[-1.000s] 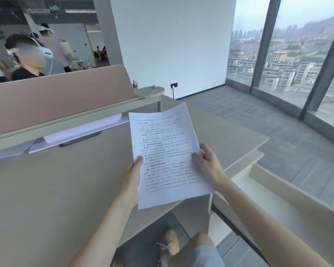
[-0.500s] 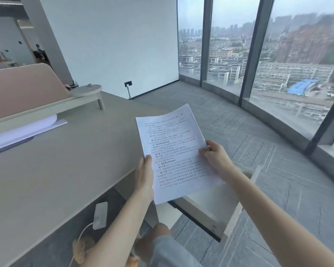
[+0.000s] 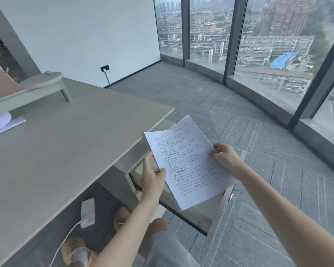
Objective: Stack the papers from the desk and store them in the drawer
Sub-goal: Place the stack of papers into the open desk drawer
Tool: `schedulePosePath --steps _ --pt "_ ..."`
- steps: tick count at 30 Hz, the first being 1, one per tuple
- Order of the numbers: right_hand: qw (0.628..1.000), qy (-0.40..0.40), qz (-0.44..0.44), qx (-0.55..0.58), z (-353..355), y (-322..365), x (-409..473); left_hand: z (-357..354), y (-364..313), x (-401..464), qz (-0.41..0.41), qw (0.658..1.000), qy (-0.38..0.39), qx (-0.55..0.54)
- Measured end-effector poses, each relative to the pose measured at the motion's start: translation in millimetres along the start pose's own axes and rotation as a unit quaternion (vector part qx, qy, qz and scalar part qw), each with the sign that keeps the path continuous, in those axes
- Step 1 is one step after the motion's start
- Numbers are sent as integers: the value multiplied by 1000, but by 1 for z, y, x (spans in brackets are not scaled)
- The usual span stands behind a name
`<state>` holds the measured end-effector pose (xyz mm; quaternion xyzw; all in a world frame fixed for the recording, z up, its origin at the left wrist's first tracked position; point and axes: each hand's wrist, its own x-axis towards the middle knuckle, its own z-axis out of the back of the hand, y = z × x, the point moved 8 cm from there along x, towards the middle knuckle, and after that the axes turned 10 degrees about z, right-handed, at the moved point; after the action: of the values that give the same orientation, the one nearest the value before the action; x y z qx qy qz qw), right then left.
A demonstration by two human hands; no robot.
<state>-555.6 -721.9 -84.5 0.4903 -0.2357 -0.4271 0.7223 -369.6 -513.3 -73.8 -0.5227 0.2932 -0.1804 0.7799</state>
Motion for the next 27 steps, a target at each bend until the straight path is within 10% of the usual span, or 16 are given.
schedulePosePath --steps 11,27 --pt "981 85 -4 -175 -23 -22 54 -45 50 31 0 976 91 197" --pt "944 138 25 -297 -70 -48 92 -84 62 51 -139 850 141 488"
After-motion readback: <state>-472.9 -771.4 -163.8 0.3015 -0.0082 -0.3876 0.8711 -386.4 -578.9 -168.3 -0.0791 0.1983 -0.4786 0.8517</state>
